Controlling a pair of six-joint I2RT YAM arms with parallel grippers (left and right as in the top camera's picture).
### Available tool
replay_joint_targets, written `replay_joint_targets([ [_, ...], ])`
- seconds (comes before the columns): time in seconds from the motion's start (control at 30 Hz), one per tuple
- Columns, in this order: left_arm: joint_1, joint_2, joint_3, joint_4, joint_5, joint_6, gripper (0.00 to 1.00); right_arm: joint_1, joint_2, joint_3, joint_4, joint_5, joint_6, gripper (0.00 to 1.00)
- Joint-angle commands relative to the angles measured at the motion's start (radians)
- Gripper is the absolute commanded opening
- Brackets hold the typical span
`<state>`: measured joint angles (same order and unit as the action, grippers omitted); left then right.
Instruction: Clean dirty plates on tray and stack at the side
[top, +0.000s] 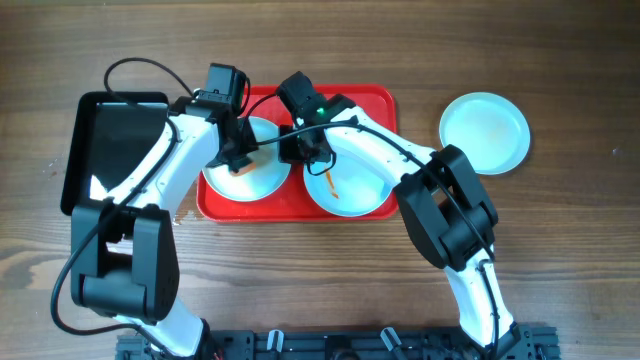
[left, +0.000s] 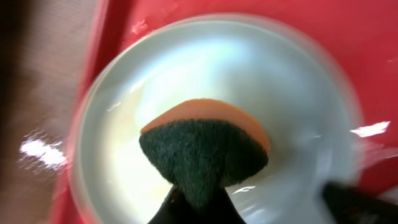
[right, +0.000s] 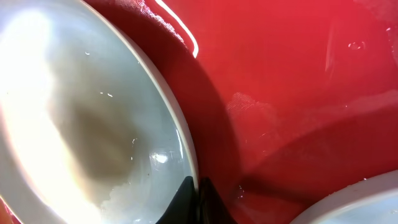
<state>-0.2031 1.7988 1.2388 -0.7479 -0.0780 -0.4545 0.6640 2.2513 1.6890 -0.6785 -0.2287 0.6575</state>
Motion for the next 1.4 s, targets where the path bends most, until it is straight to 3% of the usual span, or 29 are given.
replay_joint_targets([
  [0.0,0.004,-0.016,-0.063,0.101,0.12,-0.037,0.04,-0.006,-0.009,-0.008,0.004,0.018,-0.002,0.04],
  [0.17,0.004,0.018,-0.143,0.249,0.202,-0.051,0.04,-0.006,-0.009,-0.008,0.006,0.018,-0.001,0.04],
  [0.37,0.004,0.093,-0.148,0.307,0.13,-0.021,0.04,-0.006,-0.009,-0.008,0.006,0.018,-0.003,0.04],
  [0.5,0.006,0.096,-0.148,0.218,-0.099,-0.021,0.04,-0.006,-0.009,-0.008,0.005,0.018,-0.003,0.04],
  [0.63,0.047,0.096,-0.148,0.134,-0.211,-0.021,0.04,-0.006,-0.009,-0.008,0.002,0.018,-0.004,0.04],
  [1.0,0.136,0.072,-0.148,-0.032,-0.199,-0.021,0.04,-0.006,-0.009,-0.008,0.0,0.018,-0.004,0.04],
  [1.37,0.056,-0.264,-0.148,-0.049,-0.193,-0.021,0.04,-0.006,-0.009,-0.008,0.004,0.018,-0.003,0.04],
])
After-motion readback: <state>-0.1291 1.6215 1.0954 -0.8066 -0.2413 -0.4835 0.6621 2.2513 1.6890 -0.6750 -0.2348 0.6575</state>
